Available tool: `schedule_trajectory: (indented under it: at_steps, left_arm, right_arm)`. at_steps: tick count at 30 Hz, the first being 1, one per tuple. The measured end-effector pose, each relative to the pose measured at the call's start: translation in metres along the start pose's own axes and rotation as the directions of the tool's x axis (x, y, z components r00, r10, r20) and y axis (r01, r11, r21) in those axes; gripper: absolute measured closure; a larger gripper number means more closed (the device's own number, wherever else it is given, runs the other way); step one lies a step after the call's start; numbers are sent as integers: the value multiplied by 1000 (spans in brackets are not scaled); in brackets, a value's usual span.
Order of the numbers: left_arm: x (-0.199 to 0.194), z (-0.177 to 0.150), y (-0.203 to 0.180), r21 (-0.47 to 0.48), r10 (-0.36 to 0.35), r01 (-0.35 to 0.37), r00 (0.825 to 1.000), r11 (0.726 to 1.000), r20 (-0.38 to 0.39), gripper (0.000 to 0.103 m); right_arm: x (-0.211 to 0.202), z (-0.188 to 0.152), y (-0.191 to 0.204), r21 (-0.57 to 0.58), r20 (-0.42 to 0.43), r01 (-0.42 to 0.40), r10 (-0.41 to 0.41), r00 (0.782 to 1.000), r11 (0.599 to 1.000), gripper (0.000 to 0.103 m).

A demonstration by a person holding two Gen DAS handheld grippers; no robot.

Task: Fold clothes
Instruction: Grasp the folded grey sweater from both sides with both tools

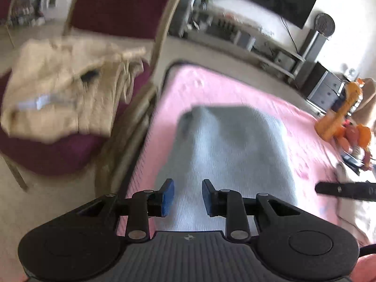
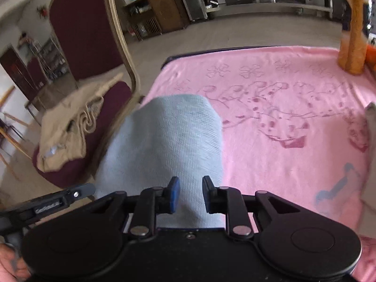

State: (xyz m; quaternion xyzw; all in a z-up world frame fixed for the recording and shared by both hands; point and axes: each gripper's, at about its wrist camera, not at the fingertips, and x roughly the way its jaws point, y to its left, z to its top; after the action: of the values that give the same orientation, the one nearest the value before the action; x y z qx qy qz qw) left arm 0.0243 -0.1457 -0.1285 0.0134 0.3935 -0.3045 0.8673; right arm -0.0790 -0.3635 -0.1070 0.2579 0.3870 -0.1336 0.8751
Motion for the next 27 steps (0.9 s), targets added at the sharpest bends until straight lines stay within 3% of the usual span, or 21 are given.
schedule_trajectory:
  at_steps: [3, 6, 8, 10, 11, 13, 18, 20, 22, 23, 27]
  left_arm:
    - [19, 17, -17, 54, 16, -16, 1000, 998, 4, 79]
    - [47, 22, -21, 71, 59, -53, 994, 996, -90, 79]
    - [70, 20, -14, 36, 80, -74, 978, 997, -192, 78]
    - [76, 20, -6, -11, 64, -69, 970, 998, -235, 78]
    - [77, 22, -2, -31, 49, -58, 969, 998, -243, 78]
    - [75, 22, 5, -69, 23, -42, 968, 997, -251, 78]
    - [48, 18, 13, -135, -32, 5, 979, 991, -200, 73]
    - [30, 19, 24, -181, -79, 49, 983, 982, -164, 55]
    - [19, 17, 38, -240, -101, 65, 985, 968, -137, 51]
    - [15, 16, 45, -271, -107, 70, 986, 960, -125, 49]
    - [20, 7, 70, -403, -174, 91, 969, 911, -175, 43]
  right_arm:
    - [20, 8, 5, 5, 8, 3, -3, 1000, 1000, 82]
    - [43, 13, 12, -8, -19, 46, -46, 999, 999, 82]
    - [57, 15, 12, -20, -48, 87, -88, 995, 996, 80]
    - [65, 18, 10, -13, -73, 103, -103, 992, 995, 68]
    - [69, 20, 8, -5, -86, 107, -107, 991, 994, 67]
    - [73, 20, 3, 23, -100, 107, -105, 990, 994, 61]
    - [52, 14, -3, 66, -68, 44, -39, 997, 997, 61]
    - [35, 10, -9, 75, -40, 28, -25, 999, 997, 56]
    - [22, 7, -19, 101, -21, 6, -4, 1000, 995, 45]
    - [17, 6, -25, 129, -16, -10, 13, 1000, 992, 44]
    - [4, 2, -50, 247, 0, -81, 84, 996, 966, 34]
